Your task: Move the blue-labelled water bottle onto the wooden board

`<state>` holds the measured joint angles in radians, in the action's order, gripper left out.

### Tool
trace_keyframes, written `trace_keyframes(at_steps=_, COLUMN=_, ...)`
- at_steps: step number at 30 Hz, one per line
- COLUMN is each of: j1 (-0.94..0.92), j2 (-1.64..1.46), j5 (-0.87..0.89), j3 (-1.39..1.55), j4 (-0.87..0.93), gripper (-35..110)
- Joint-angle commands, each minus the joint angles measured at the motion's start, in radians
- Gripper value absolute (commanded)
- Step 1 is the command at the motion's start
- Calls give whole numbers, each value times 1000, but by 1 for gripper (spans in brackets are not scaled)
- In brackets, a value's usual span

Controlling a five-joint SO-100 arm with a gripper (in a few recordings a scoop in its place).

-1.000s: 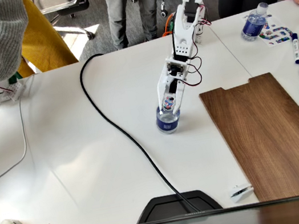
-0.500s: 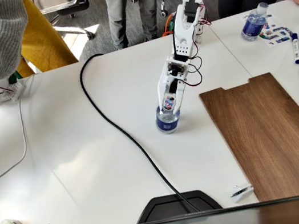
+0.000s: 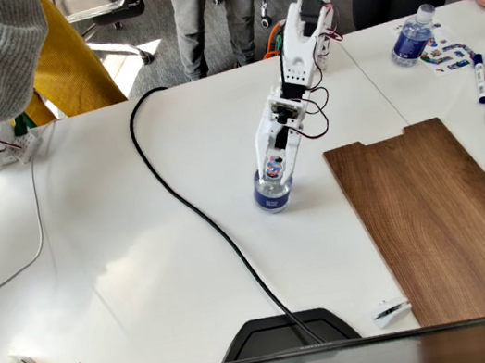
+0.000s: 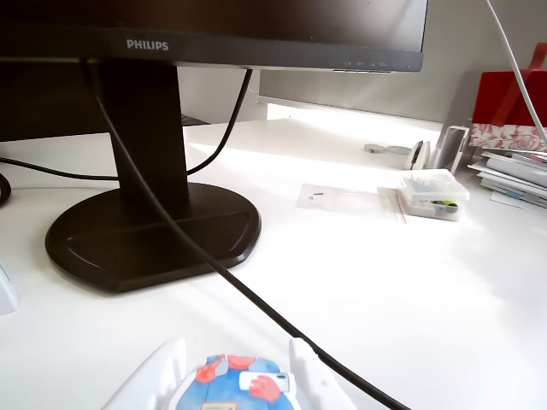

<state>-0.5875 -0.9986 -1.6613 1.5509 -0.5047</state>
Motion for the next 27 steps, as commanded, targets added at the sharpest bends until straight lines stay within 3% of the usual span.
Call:
trace_keyframes(at_steps=1, j1=11, j2=-153, j5=9, j3=-8, j4=25, gripper=0)
trace_keyframes(at_steps=27, j1=181, j2=-225, j5=-21, j3=-6, j4=28, gripper=0)
